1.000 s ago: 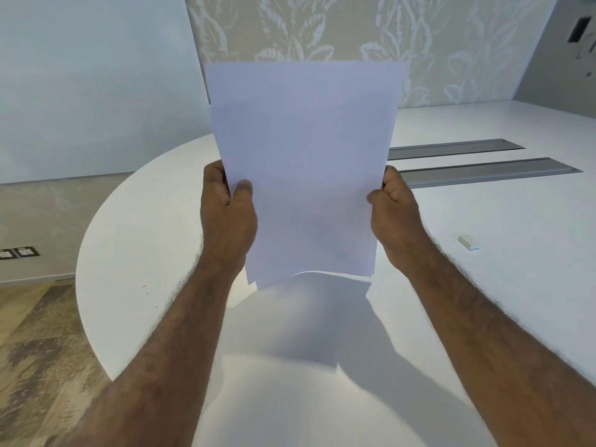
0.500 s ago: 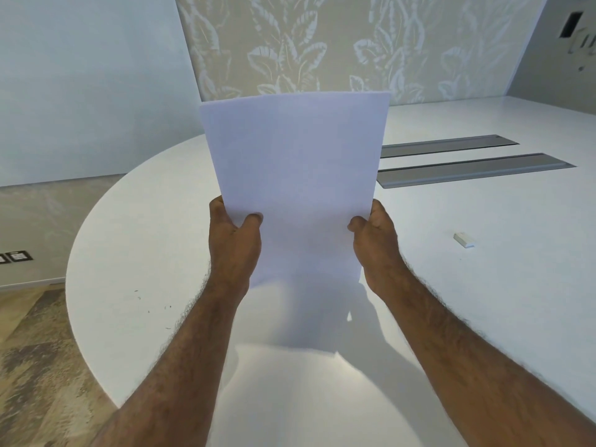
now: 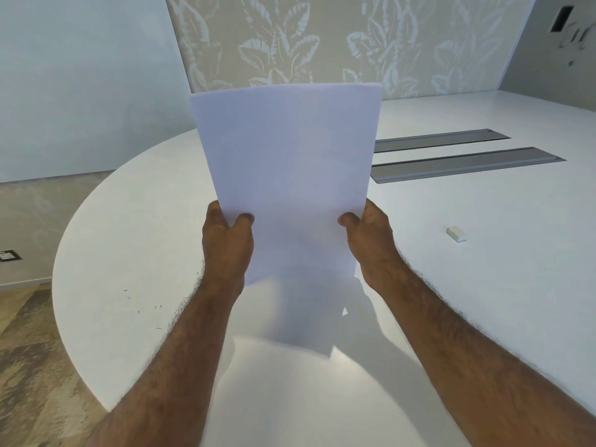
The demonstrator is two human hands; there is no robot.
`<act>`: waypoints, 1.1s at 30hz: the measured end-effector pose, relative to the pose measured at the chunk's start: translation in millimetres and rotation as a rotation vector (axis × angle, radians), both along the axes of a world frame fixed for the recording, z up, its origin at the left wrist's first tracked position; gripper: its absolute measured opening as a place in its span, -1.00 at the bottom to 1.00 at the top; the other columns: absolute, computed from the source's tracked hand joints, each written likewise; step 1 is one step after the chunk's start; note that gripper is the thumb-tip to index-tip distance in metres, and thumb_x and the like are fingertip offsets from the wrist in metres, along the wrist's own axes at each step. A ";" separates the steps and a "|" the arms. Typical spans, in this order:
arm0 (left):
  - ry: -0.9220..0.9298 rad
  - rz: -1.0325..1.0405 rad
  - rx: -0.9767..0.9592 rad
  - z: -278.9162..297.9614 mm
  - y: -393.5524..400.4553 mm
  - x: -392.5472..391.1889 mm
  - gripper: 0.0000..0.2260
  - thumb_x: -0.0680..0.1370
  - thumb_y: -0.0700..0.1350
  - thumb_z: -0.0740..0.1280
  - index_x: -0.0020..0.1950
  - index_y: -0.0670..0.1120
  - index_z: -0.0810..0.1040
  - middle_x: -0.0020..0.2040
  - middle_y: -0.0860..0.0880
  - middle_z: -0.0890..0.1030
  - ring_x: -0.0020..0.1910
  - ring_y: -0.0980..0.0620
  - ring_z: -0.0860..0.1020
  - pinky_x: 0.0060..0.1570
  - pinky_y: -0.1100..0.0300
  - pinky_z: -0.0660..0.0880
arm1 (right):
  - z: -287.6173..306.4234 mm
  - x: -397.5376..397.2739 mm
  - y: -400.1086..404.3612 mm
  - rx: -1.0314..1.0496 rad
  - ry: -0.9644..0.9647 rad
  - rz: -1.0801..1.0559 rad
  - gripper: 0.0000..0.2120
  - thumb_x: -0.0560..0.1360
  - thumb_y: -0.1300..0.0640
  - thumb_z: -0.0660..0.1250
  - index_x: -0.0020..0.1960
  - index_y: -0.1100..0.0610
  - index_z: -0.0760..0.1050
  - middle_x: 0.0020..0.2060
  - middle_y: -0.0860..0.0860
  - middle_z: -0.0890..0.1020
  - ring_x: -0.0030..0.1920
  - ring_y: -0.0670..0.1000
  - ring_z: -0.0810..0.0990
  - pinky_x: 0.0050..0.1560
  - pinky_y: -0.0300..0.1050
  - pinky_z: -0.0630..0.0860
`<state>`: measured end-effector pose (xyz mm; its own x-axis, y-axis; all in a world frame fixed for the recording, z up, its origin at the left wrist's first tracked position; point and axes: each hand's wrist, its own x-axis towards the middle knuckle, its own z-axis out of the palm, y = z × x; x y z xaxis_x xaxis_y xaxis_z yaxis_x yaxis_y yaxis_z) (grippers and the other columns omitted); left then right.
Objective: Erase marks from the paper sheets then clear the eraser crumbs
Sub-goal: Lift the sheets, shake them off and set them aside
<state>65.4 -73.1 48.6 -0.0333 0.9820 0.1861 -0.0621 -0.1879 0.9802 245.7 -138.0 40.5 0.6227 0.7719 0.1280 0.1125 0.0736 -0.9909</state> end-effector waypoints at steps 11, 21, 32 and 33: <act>0.123 0.006 -0.061 -18.9 5.8 14.4 -0.83 0.54 -0.22 0.26 -0.01 0.05 0.55 -0.09 0.15 0.64 -0.09 0.12 0.61 -0.18 0.20 0.47 | -18.8 15.7 4.9 -0.073 -0.051 -0.009 -0.80 0.45 0.24 0.24 -0.15 -0.06 0.50 -0.23 -0.18 0.62 -0.22 -0.08 0.58 -0.23 -0.18 0.48; 0.136 -0.321 -0.263 14.6 34.6 105.7 -0.77 0.34 -0.20 0.23 -0.05 -0.09 0.55 -0.12 -0.04 0.61 -0.18 -0.05 0.55 -0.24 0.20 0.42 | 17.9 129.2 23.9 -0.114 -0.264 -0.191 -0.73 0.38 0.29 0.31 0.07 0.13 0.48 -0.08 0.05 0.62 -0.12 0.08 0.58 -0.12 -0.10 0.51; 0.279 -0.372 -0.440 -3.6 81.0 230.8 -0.89 0.52 -0.34 0.18 -0.04 -0.25 0.48 -0.08 -0.19 0.56 -0.16 -0.15 0.55 -0.14 0.09 0.46 | 7.4 243.5 53.3 -0.334 -0.334 -0.231 -0.60 0.39 0.30 0.36 0.21 0.11 0.47 0.11 0.07 0.61 0.05 0.10 0.58 -0.16 -0.15 0.48; 0.308 -0.361 -0.433 -4.8 83.3 237.5 -0.91 0.51 -0.34 0.19 -0.16 -0.21 0.44 -0.15 -0.18 0.55 -0.21 -0.13 0.54 -0.17 0.11 0.45 | 4.7 250.4 56.6 -0.358 -0.335 -0.228 -0.59 0.39 0.31 0.37 0.21 0.11 0.47 0.12 0.08 0.60 0.04 0.10 0.58 -0.23 -0.17 0.47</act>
